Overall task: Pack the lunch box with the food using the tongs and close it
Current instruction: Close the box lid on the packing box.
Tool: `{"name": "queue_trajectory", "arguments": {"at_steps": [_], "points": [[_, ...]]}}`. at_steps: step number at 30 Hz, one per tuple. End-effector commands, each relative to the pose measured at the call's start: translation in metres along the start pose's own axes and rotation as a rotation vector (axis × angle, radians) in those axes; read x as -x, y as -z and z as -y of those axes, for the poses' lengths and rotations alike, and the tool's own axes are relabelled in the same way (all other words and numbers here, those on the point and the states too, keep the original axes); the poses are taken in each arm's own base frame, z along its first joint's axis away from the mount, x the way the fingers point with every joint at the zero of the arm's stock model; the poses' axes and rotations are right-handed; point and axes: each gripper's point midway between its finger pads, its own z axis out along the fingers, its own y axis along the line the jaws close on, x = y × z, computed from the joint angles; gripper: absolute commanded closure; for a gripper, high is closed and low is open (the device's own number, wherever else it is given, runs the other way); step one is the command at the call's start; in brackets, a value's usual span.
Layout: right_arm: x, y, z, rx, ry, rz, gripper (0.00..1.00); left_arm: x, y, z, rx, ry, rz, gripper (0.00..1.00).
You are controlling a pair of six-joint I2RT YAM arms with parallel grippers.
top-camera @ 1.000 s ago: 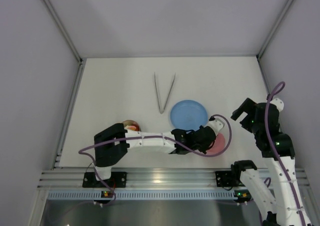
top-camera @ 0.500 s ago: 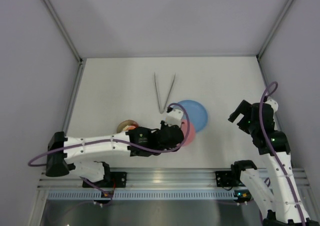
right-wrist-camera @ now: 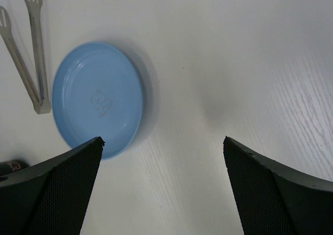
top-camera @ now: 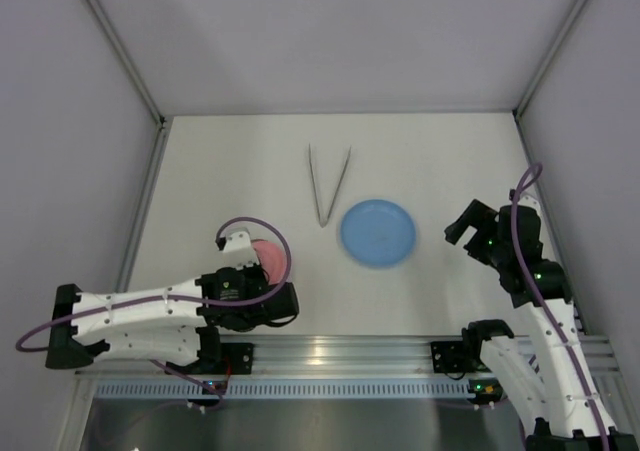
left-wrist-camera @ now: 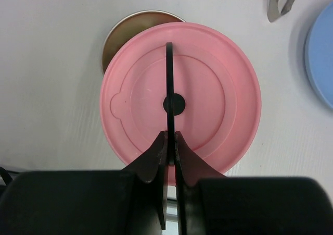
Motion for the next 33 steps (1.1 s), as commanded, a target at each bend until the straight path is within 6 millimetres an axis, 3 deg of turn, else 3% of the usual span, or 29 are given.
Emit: {"name": "queue_trajectory", "arguments": {"at_steps": [1,15,33], "points": [[0.015,-0.002,-0.017,0.085,0.004,0.054,0.04,0.019,-0.002,-0.036,0.079,0.101,0.11,1.0],[0.005,-0.008,-0.024,0.135,-0.001,0.02,0.04,0.026,-0.015,-0.048,0.181,0.094,0.17,0.98],[0.003,-0.012,-0.027,0.151,0.003,0.008,0.04,0.024,-0.06,-0.03,0.201,-0.01,0.084,0.99]]}}
